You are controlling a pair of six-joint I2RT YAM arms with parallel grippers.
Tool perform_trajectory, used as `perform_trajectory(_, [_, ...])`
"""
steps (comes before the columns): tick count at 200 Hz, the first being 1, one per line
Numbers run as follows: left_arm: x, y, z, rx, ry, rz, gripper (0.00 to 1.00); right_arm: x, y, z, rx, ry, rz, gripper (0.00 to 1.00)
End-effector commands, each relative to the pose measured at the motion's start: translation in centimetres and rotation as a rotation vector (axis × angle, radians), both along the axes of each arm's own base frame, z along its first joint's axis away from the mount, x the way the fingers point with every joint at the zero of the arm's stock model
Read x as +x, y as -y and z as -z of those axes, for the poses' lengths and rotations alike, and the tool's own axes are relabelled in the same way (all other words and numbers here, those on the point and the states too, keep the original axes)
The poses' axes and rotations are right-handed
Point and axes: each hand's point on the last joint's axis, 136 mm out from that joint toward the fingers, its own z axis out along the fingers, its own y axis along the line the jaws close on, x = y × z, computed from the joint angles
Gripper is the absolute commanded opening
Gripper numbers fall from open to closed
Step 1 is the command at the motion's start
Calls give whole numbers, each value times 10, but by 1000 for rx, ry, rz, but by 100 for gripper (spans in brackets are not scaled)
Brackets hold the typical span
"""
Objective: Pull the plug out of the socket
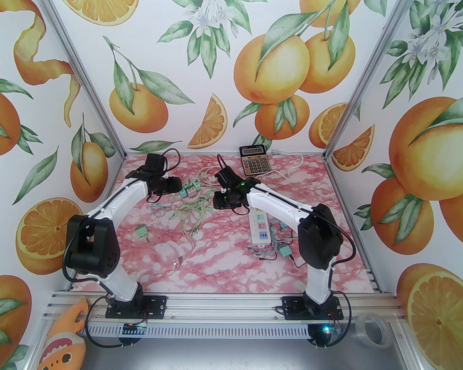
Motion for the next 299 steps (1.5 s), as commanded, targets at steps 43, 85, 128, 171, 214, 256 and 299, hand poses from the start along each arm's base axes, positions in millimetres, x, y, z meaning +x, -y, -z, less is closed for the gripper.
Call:
perform_trajectory(43, [34,23,-5,-83,65,66,53,-7,-8,7,12,-21,-15,33])
perform_trajectory(85, [28,30,18,-31,-3,70,46,-9,-7,8,8,-23,-15,33])
perform_trajectory(128, [28,32,30,-16,-39,61,45,-9,-9,9,10,-27,-18,33])
perform_trajectory(171, [34,31,43,-4,-76,23,41,-8,-11,8,15,-26,-22,33])
perform_trajectory(214, [39,29,50,-13,-110,-23,40,-10,-8,10,9,-31,-19,33])
perform_trajectory(256, [41,39,52,-86,-126,-15,43,-12,-8,13,9,-38,-17,33])
perform_trajectory(299, [45,39,48,-169,-126,-33,42,-13,-8,14,12,-39,-19,33])
